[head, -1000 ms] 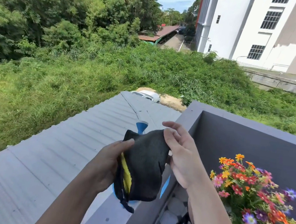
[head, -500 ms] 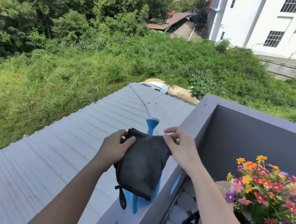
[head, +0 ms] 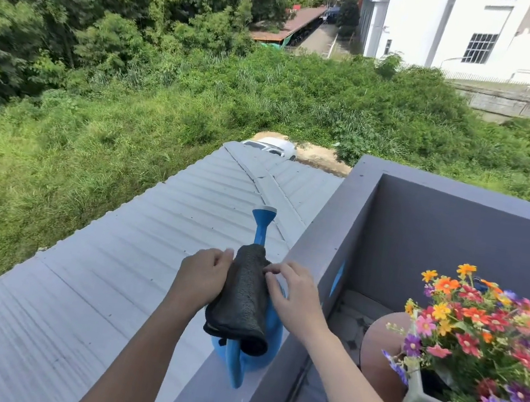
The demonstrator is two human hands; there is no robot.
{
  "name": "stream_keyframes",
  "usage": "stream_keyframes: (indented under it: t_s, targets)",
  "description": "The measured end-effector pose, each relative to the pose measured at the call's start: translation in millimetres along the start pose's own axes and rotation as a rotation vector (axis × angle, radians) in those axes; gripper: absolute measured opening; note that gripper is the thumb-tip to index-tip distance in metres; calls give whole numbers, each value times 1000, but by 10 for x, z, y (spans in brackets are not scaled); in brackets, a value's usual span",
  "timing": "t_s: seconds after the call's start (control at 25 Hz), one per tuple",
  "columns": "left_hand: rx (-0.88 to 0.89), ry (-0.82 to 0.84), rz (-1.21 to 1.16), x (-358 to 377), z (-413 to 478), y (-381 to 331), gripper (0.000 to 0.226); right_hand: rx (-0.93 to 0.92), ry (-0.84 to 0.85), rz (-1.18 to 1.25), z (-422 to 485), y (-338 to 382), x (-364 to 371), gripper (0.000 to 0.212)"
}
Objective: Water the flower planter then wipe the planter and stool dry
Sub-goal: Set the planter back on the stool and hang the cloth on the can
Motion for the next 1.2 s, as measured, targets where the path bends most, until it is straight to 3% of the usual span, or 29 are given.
stream_keyframes:
  t_s: [0.16,0.36,0.44,0.56,0.72,0.92,1.12,1.2]
  targets:
    - [32,-18,409,273,-228,-340,51,-107,-24,-220,-81,24,23,46]
    - [-126,-100,494,351,-194,-274,51,22,144,-289,-139,-118,224,91]
    - [-128,-93,473,359,-177,-246,57,66,145,-267,-171,-137,237,99]
    - [-81,-92,419,337,-120,-235,48,65,86,-299,-182,-99,196,108]
    - [16,-51,304,321,-102,-245,36,68,129,-352,-308,-53,87,100]
    - [122,-9,113,439,-418,-682,36,105,30,-464,-613,-142,-465,74]
    - [347,50,11,674,-1083,-1848,32,54,-376,-561,-1042,-107,-1874,71]
    - [435,85,-28,922,-1487,-2355,33,63,-445,-571,-1345,-262,-2462,72]
Point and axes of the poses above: each hand's wrist, its own z-axis towards the middle knuckle, its own x-axis out of the palm, y = z × x, the point moved 8 cm from there along z, towards the middle knuckle, and after that the axes turned 8 degrees about -z, right-handed, at the moved point
